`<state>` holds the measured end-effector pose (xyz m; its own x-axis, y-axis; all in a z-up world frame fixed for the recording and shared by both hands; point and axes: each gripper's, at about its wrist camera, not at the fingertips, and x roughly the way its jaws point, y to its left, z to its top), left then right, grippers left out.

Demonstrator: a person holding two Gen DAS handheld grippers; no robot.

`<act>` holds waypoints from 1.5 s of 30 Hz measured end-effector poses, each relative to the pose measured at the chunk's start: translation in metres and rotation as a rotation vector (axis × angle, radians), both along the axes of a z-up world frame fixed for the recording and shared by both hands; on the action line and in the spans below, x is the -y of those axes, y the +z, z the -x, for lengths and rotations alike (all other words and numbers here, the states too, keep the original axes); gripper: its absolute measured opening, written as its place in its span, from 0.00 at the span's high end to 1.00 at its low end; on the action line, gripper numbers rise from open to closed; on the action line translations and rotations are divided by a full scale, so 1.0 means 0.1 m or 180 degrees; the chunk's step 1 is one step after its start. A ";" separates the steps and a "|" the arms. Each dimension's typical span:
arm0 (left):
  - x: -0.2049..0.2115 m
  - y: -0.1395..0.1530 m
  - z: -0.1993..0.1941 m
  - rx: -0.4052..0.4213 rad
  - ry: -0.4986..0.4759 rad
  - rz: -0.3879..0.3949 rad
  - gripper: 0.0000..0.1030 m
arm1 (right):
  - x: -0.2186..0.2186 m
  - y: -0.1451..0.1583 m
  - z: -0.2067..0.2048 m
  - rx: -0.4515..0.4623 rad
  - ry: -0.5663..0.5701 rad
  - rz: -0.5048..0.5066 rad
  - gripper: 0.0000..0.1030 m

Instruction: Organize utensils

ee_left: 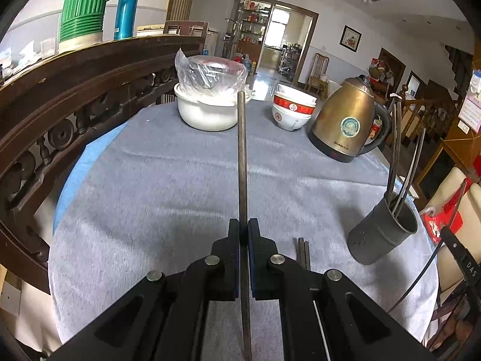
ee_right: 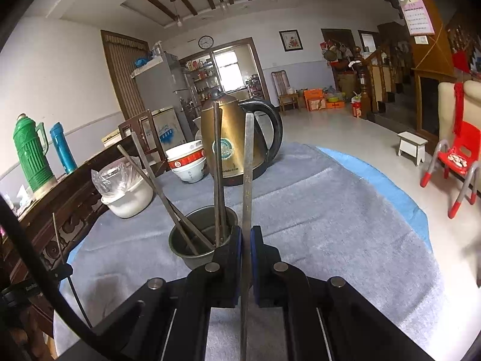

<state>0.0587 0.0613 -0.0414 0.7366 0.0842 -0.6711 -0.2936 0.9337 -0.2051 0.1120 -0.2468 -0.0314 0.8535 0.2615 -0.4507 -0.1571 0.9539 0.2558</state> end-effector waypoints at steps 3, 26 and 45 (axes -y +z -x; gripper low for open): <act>0.00 -0.05 0.04 -0.0024 -0.0009 0.0019 0.95 | 0.00 0.03 0.04 0.0024 0.0018 0.0033 0.94; 0.12 0.05 -0.24 0.0529 0.0136 -0.0356 0.95 | -0.01 0.07 0.17 0.0082 0.0037 0.0106 0.93; 0.02 -0.27 -0.48 -0.0530 -0.0486 0.0412 0.95 | -0.03 0.06 0.15 0.0084 0.0076 0.0155 0.93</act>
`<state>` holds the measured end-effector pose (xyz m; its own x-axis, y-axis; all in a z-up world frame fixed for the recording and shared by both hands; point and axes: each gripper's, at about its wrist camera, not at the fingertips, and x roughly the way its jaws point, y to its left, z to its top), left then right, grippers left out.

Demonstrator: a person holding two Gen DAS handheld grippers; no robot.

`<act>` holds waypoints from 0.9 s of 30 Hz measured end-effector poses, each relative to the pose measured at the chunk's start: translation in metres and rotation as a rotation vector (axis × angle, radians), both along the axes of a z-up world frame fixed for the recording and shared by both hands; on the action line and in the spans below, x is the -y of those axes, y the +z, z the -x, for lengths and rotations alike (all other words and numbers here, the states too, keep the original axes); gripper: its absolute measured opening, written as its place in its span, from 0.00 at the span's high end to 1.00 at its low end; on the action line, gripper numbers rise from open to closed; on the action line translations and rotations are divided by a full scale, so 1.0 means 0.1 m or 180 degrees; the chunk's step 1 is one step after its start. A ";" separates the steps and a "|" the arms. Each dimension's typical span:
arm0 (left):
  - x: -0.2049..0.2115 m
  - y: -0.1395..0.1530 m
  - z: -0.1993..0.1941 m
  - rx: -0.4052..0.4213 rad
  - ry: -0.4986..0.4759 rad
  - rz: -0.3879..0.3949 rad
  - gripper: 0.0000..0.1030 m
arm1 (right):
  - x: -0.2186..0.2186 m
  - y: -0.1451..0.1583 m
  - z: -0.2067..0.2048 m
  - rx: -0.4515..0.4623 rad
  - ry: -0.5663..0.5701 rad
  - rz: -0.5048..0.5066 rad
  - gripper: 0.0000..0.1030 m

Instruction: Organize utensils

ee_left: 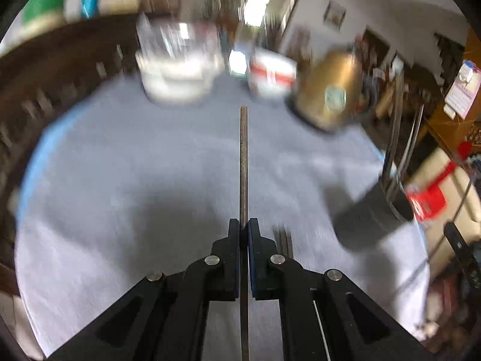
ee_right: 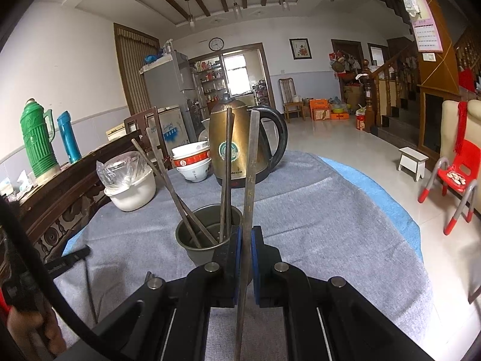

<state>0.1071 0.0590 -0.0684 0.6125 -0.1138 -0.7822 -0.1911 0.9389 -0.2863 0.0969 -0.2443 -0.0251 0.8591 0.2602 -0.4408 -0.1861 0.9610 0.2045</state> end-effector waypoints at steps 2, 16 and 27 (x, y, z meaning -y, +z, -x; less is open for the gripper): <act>0.00 -0.15 -0.04 -0.0550 -0.0195 0.0047 0.95 | 0.01 0.00 -0.01 -0.0016 0.0012 0.0004 0.93; 0.09 -0.46 -0.36 -0.2314 -0.0884 -0.0055 0.93 | -0.06 0.02 -0.15 -0.0127 0.0151 0.0102 0.93; 0.03 0.09 -0.51 -0.1806 -0.0686 0.0204 0.95 | -0.05 0.01 -0.20 -0.0171 0.0159 0.0105 0.93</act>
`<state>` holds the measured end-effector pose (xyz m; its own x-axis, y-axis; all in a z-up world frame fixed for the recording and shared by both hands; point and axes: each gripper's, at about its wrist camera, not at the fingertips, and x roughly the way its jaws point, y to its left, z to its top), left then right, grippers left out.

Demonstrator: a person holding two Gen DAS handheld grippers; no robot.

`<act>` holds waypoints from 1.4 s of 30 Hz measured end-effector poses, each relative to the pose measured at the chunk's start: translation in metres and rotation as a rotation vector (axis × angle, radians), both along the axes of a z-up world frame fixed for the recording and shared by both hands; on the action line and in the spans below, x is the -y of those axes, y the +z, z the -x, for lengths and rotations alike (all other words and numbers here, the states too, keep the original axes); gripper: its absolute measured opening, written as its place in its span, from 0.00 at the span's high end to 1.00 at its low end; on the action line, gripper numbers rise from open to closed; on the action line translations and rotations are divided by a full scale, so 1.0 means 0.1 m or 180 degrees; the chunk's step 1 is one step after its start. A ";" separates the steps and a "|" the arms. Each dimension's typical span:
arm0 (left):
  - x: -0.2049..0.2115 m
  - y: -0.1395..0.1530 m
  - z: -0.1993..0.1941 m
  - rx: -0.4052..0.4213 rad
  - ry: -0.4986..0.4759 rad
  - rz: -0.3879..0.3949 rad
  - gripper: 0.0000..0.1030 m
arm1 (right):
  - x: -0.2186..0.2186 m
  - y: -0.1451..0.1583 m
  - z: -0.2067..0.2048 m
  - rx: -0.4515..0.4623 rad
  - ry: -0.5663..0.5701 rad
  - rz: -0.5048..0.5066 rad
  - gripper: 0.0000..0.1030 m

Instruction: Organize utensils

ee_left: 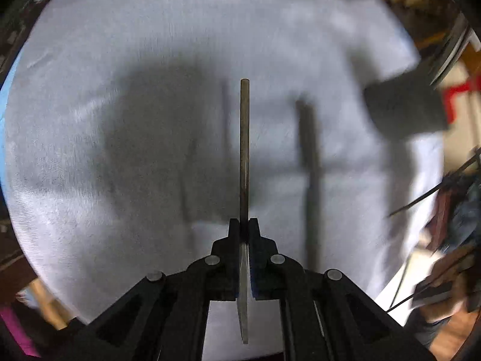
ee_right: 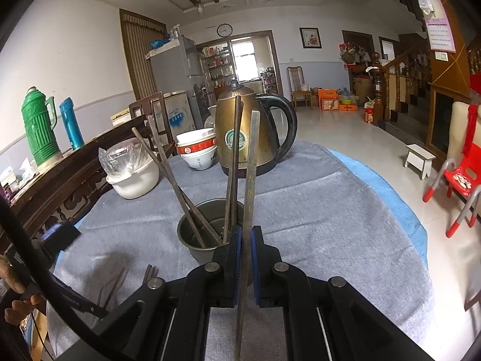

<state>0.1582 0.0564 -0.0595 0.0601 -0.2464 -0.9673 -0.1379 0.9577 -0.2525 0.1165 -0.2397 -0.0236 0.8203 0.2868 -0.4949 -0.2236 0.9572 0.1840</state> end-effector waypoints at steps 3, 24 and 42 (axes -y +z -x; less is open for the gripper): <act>-0.06 0.40 0.03 0.0699 0.0311 0.0060 0.95 | -0.01 0.00 -0.02 -0.0005 -0.0007 -0.0011 0.93; 0.35 0.76 1.27 0.3257 0.0705 -0.1122 0.95 | -0.03 -0.01 0.04 0.0051 -0.0026 0.0003 0.93; 0.32 0.65 1.64 0.3259 0.0794 -0.0990 0.95 | 0.01 0.07 0.31 0.0150 -0.0012 -0.0016 0.93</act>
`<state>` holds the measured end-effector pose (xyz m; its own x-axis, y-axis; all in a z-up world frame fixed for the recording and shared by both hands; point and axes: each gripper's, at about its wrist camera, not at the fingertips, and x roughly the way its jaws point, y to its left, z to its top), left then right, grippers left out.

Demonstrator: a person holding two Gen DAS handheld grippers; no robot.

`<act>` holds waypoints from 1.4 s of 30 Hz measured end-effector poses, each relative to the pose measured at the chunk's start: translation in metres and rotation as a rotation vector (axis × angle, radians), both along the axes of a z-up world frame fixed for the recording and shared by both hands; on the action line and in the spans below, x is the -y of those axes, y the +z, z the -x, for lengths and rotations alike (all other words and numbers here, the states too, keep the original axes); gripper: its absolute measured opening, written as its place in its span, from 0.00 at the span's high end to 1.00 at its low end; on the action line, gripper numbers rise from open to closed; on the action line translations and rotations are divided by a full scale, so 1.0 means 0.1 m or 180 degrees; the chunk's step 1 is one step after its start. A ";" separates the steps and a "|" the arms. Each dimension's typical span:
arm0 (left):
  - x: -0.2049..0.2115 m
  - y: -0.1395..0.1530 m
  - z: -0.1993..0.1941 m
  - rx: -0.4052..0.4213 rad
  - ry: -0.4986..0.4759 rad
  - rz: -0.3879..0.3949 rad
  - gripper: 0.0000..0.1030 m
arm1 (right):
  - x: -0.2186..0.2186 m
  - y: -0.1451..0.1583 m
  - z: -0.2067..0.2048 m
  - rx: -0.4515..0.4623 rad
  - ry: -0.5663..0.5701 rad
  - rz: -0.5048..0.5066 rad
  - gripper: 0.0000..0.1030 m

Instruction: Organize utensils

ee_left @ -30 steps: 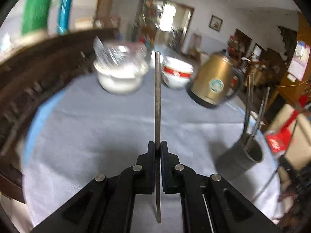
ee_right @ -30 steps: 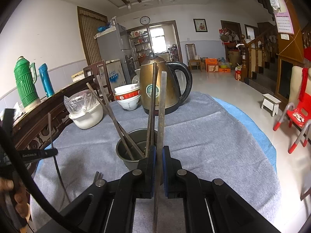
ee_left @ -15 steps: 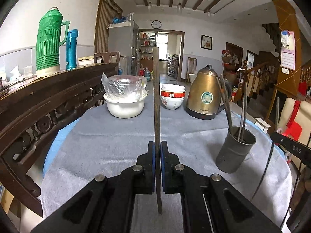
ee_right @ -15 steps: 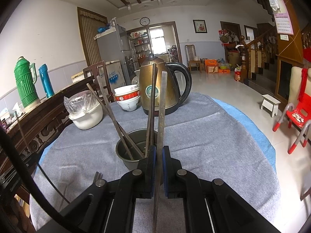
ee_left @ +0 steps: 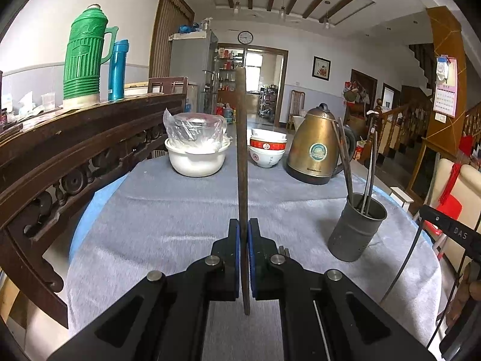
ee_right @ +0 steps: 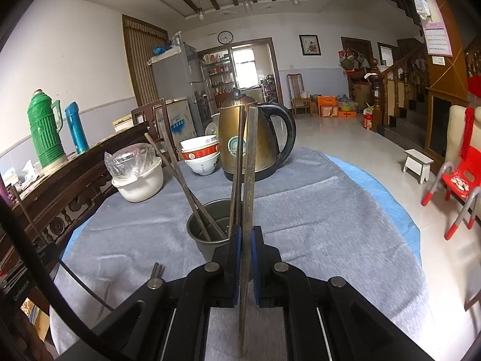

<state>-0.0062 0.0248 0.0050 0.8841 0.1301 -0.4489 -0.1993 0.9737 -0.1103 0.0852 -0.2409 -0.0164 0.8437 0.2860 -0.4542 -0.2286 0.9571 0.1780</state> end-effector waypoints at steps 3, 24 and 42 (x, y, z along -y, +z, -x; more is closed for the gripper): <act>-0.01 -0.01 0.04 -0.0001 0.0009 0.0033 0.95 | 0.00 0.03 0.13 0.0043 0.0017 -0.0001 0.93; -0.03 0.00 0.10 0.0020 0.0019 0.0086 0.95 | 0.02 0.05 0.58 0.0216 0.0050 0.0116 0.94; -0.15 0.65 -0.04 0.0289 -0.0305 0.1056 0.95 | 0.39 0.64 0.41 0.0452 -0.0051 -0.0590 0.94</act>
